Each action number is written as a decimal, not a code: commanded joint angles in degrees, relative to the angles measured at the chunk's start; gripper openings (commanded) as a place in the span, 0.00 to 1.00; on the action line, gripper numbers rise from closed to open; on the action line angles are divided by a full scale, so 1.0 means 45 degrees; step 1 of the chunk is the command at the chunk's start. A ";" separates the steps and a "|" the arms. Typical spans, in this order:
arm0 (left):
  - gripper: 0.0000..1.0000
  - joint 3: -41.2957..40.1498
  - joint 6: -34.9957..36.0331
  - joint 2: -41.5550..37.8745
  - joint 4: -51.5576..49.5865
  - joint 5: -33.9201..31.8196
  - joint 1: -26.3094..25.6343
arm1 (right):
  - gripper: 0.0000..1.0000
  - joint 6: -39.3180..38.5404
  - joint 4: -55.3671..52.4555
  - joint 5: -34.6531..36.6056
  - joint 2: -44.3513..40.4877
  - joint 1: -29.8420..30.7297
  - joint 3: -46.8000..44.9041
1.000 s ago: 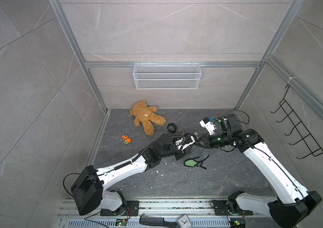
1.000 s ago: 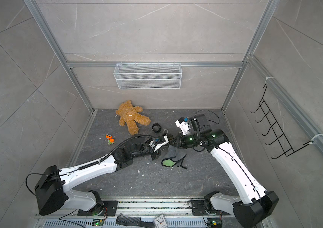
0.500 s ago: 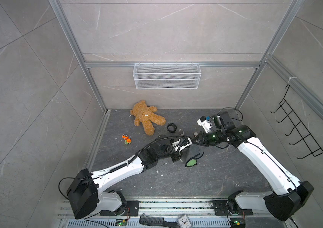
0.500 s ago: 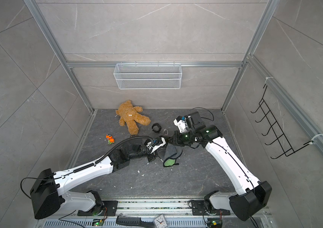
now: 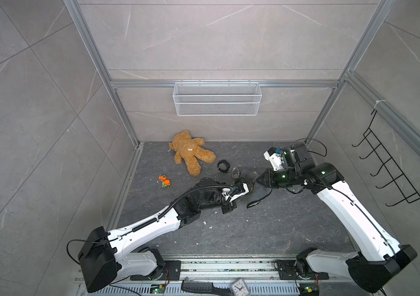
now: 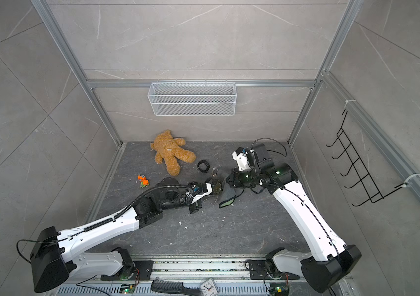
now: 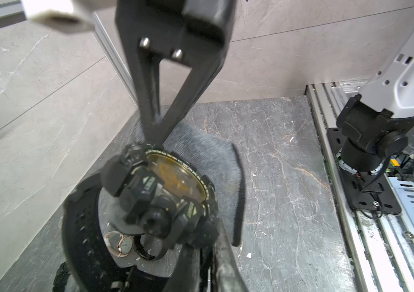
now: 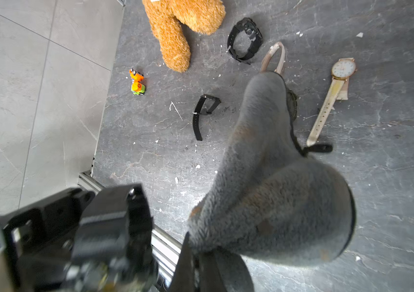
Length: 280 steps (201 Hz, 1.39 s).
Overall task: Wipe the watch dial
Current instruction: Wipe the dirt from the watch dial.
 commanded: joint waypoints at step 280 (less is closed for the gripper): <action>0.00 0.0507 0.0140 -0.1785 0.0152 -0.0201 0.0418 | 0.00 0.1019 0.3109 0.1347 -0.0527 0.2353 -0.2372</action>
